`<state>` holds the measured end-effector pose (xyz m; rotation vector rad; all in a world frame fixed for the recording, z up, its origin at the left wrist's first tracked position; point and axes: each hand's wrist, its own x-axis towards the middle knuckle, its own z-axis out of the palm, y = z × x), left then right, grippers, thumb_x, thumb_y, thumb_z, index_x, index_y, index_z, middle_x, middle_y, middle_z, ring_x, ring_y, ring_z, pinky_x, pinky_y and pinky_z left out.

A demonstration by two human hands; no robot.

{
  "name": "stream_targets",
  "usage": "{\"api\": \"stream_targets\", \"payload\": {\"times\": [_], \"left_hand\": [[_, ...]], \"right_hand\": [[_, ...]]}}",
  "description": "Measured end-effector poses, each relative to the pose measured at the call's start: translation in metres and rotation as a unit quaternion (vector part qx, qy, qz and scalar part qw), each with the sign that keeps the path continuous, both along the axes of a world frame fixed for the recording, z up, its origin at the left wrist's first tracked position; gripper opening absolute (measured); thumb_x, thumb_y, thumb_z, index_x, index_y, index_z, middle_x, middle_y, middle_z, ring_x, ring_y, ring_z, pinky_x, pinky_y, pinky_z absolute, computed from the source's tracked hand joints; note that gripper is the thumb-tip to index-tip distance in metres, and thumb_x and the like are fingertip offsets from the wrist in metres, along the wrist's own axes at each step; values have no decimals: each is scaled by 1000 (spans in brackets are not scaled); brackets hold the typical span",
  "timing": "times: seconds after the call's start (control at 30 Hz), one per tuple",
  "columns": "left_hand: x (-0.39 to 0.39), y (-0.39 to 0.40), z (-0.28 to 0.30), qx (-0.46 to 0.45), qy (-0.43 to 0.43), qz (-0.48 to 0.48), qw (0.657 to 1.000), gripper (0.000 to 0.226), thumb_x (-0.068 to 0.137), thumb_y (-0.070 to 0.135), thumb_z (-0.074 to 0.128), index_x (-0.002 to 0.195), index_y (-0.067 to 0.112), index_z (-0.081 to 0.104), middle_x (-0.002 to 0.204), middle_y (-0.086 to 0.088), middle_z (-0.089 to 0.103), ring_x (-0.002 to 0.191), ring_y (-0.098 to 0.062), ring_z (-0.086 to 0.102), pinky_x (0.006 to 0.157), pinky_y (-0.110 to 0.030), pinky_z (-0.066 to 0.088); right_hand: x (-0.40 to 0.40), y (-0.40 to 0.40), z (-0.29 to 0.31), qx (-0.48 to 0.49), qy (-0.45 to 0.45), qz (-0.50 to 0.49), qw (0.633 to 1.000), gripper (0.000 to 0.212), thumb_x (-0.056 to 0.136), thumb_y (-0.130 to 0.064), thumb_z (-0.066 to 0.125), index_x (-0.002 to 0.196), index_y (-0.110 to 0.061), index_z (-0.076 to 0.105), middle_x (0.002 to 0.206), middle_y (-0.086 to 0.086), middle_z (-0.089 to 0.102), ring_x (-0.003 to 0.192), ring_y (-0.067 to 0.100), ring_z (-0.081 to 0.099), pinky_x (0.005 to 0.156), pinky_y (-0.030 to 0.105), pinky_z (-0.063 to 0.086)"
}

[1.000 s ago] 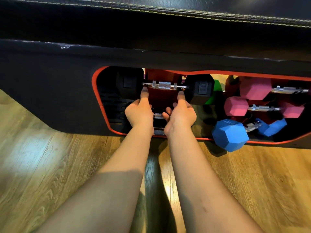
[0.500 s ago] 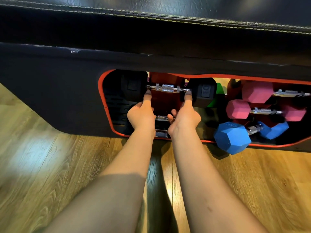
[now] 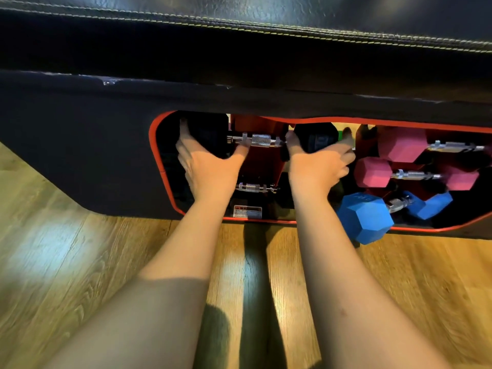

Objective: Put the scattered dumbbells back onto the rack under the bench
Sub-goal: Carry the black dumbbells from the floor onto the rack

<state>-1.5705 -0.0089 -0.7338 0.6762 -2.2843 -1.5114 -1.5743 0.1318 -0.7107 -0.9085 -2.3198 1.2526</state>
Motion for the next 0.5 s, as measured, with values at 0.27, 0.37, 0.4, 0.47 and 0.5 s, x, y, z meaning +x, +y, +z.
{"api": "stream_targets", "payload": {"times": [0.27,0.37,0.4,0.47,0.5], "left_hand": [[3,2,-1,-145,-83,-14,986,96,79,48,76,137,-18,38,162,-13,9,142,-32,32,109,-46,40],[5,4,3,-128,-55,1,990,98,79,38,78,148,-7,24,159,-11,15,143,-30,30,111,-46,39],[5,4,4,-129,-44,2,991,97,80,35,78,150,-3,21,158,-11,16,143,-30,28,112,-45,38],[6,5,6,-143,-27,2,989,96,81,34,77,152,4,20,158,-12,17,144,-30,26,111,-43,36],[5,4,4,-147,-21,6,989,99,80,35,77,153,6,18,158,-11,16,145,-30,26,110,-42,36]], "right_hand": [[4,-2,-24,120,-19,46,991,123,72,-58,79,158,-8,6,149,17,28,128,39,42,107,48,41],[2,1,-27,116,-5,49,992,122,73,-55,80,157,-7,7,146,16,27,127,38,39,103,50,44],[1,1,-28,110,-8,49,993,120,73,-55,79,157,-5,9,146,15,25,128,37,37,102,51,46],[-1,2,-29,99,-21,49,994,118,74,-55,78,156,-2,13,148,13,20,130,35,33,100,51,48],[-1,2,-30,95,-23,48,994,117,75,-54,78,156,-3,11,149,12,19,131,35,32,99,51,48]]}}
